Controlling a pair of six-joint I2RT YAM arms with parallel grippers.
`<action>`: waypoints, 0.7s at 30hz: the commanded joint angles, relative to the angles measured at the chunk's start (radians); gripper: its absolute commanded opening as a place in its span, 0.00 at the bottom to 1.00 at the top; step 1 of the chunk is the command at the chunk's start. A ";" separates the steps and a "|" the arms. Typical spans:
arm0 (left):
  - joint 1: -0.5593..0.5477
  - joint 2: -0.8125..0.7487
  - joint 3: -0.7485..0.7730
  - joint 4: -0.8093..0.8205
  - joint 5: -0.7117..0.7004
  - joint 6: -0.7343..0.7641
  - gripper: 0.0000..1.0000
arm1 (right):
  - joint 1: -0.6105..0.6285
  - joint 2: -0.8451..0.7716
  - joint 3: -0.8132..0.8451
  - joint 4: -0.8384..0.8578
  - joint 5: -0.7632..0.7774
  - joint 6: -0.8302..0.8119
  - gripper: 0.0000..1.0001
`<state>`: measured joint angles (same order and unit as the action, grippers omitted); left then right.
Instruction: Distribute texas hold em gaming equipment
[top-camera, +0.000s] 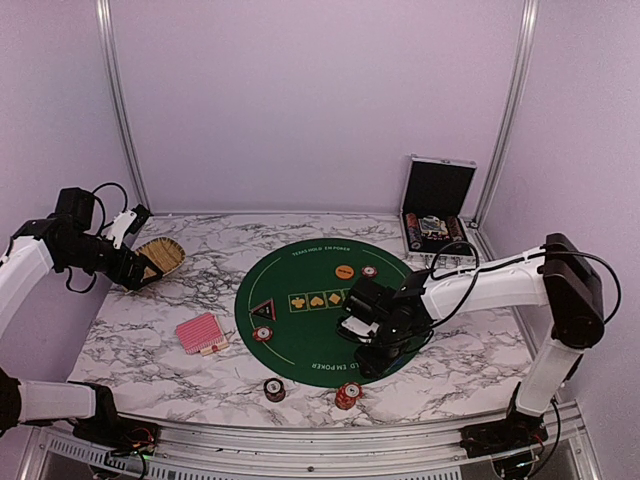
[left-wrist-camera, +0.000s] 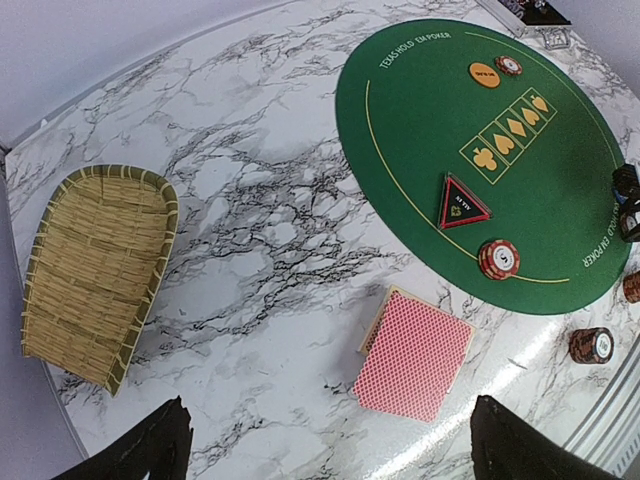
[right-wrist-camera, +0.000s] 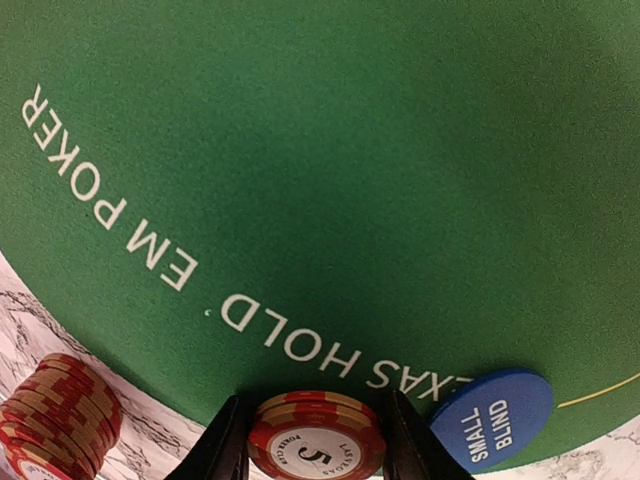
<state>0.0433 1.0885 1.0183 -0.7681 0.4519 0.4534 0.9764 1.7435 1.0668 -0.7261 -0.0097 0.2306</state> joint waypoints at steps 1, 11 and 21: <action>0.006 -0.009 0.032 -0.025 -0.002 0.007 0.99 | -0.021 0.013 -0.016 0.060 -0.019 -0.010 0.19; 0.006 -0.004 0.034 -0.025 0.004 0.008 0.99 | -0.058 -0.003 -0.053 0.073 -0.015 -0.008 0.30; 0.006 -0.008 0.035 -0.025 -0.002 0.010 0.99 | -0.058 0.008 -0.052 0.061 0.030 -0.014 0.40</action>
<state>0.0433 1.0885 1.0187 -0.7689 0.4515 0.4541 0.9379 1.7279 1.0359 -0.6819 -0.0589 0.2306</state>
